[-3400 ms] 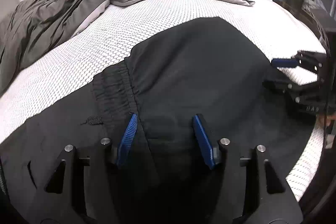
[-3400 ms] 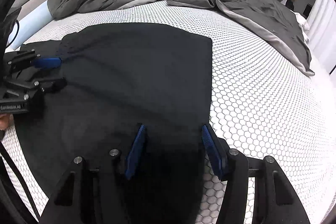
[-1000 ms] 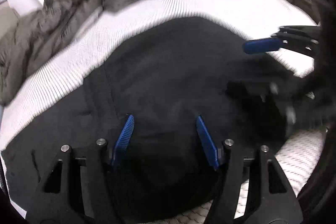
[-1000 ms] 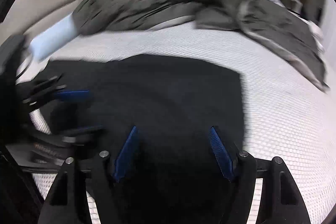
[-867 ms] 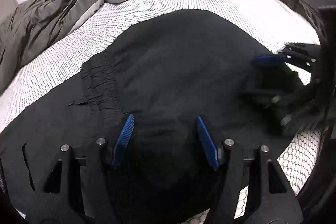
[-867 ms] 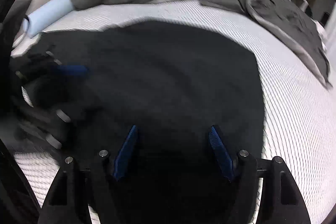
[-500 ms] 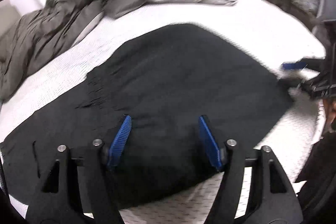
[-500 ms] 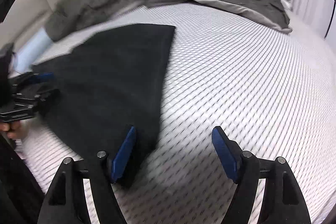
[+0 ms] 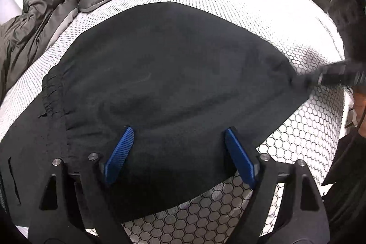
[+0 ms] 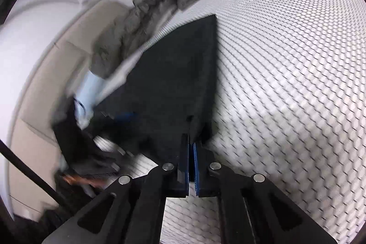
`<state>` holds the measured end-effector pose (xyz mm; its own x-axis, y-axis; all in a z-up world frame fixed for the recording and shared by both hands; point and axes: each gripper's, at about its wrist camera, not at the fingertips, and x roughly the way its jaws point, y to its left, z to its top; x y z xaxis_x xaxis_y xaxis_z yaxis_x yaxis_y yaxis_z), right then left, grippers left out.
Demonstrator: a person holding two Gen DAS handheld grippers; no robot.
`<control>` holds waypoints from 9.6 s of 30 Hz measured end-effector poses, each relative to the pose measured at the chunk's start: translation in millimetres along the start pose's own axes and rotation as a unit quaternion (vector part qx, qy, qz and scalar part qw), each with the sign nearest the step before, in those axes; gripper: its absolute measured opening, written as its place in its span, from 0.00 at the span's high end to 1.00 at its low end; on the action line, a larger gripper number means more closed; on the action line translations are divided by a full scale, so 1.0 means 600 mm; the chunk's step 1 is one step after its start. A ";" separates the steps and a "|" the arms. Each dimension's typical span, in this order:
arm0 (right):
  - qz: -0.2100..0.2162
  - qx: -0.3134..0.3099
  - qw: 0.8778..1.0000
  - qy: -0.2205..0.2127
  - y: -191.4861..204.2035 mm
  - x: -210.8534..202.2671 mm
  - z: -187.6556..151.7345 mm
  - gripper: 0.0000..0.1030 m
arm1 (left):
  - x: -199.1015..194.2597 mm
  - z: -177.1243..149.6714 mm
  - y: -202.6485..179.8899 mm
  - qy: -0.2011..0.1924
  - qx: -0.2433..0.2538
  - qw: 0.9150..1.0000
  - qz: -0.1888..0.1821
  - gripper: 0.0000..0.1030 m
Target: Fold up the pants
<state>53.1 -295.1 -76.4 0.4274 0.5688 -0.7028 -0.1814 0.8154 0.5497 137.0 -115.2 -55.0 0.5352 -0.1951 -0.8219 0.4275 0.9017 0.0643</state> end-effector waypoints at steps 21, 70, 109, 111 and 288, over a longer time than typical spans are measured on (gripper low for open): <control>-0.046 -0.002 0.999 -0.004 -0.023 0.071 0.122 0.83 | 0.043 0.057 -0.138 -0.010 0.011 1.000 -0.006 0.18; -0.091 -0.027 0.991 -0.091 0.016 -0.034 0.046 0.19 | -0.268 -0.228 0.276 -0.105 -0.340 0.918 0.174 0.01; -0.096 0.019 0.986 -0.134 -0.035 -0.045 0.108 0.15 | -0.085 0.098 -0.054 -0.102 -0.043 0.992 -0.054 0.32; -0.089 0.009 0.988 -0.130 -0.027 -0.041 0.110 0.15 | -0.120 0.068 -0.021 -0.131 -0.063 0.989 -0.036 0.20; -0.196 -0.169 0.963 -0.075 0.115 0.076 0.196 0.44 | -0.031 0.022 0.263 -0.058 -0.160 0.979 0.109 0.37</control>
<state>164.5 -225.4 -17.4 0.6403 0.2094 -0.7390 -0.2480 0.9670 0.0592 204.4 25.4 -22.1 0.6753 -0.0094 -0.7375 0.0533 0.9979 0.0361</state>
